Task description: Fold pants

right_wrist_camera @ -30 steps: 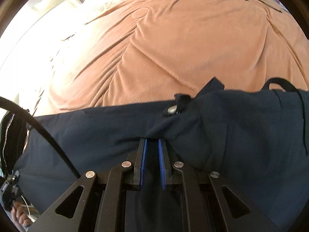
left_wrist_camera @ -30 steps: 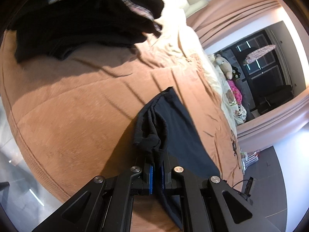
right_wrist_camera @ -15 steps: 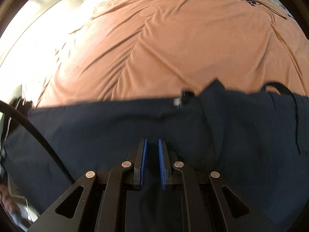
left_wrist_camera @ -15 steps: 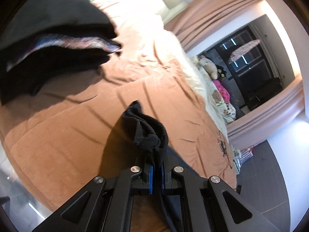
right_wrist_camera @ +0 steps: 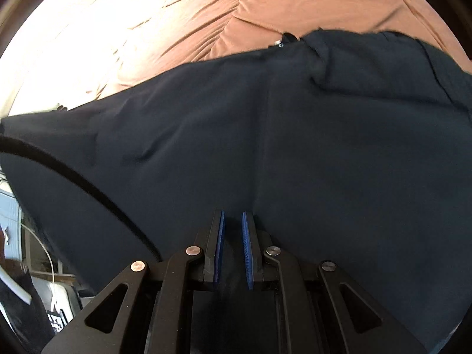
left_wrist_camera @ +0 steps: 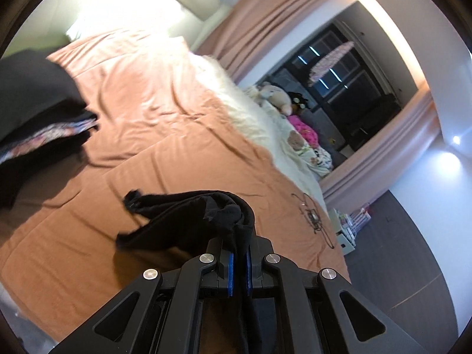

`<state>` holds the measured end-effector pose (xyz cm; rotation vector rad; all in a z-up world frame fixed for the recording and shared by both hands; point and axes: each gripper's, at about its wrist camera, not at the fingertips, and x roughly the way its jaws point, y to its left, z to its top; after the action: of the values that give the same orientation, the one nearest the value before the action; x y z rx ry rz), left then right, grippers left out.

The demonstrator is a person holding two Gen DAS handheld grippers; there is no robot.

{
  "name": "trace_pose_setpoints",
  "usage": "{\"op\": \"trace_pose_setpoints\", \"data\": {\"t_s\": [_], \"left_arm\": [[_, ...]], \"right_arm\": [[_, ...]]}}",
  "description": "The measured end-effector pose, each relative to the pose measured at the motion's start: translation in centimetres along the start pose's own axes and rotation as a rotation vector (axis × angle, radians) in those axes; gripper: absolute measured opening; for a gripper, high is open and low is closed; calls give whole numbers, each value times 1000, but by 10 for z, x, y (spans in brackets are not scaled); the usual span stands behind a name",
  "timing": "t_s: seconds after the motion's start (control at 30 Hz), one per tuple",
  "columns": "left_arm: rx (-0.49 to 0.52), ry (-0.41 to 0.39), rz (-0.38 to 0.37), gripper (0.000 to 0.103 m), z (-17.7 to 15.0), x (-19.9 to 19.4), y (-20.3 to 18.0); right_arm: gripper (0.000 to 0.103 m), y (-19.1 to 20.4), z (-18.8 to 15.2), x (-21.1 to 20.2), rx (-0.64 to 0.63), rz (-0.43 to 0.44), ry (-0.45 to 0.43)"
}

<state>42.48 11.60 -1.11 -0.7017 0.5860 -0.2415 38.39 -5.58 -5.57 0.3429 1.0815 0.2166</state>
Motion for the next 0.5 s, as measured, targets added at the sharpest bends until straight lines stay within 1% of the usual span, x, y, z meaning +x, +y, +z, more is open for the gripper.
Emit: {"op": "trace_pose_setpoints", "data": {"t_s": [0.13, 0.23, 0.33, 0.4, 0.47, 0.5], "left_arm": [[64, 1, -35, 6, 9, 6, -36], [111, 8, -66, 6, 13, 11, -64], [168, 10, -101, 6, 13, 13, -96], [201, 12, -124, 6, 13, 13, -117], [233, 12, -146, 6, 13, 14, -136], [249, 13, -158, 6, 13, 14, -146]], "right_arm": [[8, 5, -32, -2, 10, 47, 17], [8, 18, -58, -8, 14, 64, 8], [8, 20, -69, -8, 18, 91, 7], [8, 22, -77, -16, 12, 87, -12], [8, 21, -85, -31, 9, 88, -58], [10, 20, -80, -30, 7, 81, -79]]}}
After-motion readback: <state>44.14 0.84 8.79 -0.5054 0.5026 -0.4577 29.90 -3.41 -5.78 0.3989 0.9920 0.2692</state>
